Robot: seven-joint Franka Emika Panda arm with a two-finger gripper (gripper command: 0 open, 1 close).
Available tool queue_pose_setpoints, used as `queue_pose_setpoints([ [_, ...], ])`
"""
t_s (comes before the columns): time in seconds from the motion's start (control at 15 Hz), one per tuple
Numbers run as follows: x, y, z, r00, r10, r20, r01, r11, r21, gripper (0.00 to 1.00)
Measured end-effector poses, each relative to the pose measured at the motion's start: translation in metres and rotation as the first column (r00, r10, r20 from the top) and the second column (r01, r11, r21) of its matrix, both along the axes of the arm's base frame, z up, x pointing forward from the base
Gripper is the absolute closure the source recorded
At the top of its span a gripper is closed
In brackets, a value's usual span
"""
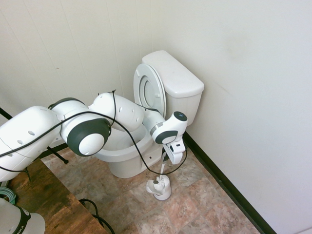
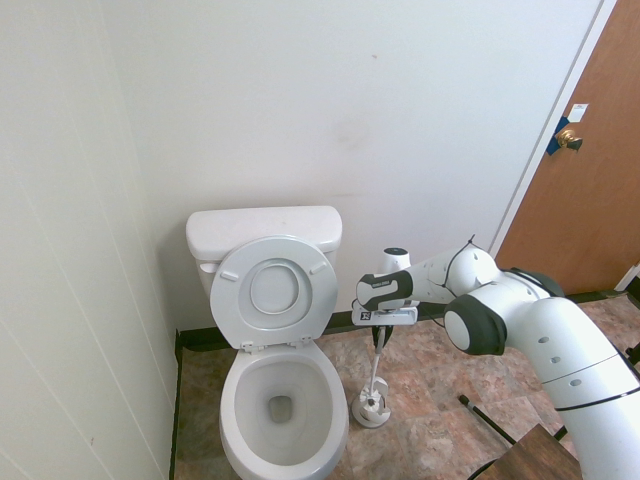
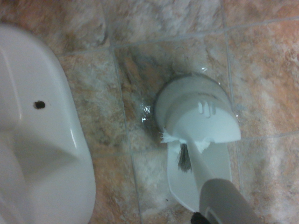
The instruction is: Clean the toilet
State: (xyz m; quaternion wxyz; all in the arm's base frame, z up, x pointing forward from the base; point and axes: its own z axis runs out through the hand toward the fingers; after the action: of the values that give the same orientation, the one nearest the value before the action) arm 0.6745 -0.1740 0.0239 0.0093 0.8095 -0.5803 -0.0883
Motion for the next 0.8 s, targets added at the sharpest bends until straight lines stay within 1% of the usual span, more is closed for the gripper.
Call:
queue_pose_setpoints([
  [0.2, -0.017, 0.007, 0.022, 0.998, 0.067, -0.019, -0.067, 0.998, -0.010, 1.00],
  [0.33, -0.030, 0.005, 0.040, 0.996, 0.083, -0.035, -0.084, 0.996, -0.027, 1.00],
  [0.4, -0.036, 0.003, 0.052, 0.996, 0.085, -0.032, -0.086, 0.996, -0.032, 1.00],
  [0.53, -0.048, -0.003, 0.080, 0.996, 0.089, -0.012, -0.090, 0.995, -0.037, 1.00],
  [0.67, -0.060, -0.008, 0.116, 0.996, 0.083, 0.015, -0.082, 0.996, -0.039, 1.00],
  [0.8, -0.072, -0.007, 0.158, 0.996, 0.071, 0.061, -0.070, 0.997, -0.033, 1.00],
])
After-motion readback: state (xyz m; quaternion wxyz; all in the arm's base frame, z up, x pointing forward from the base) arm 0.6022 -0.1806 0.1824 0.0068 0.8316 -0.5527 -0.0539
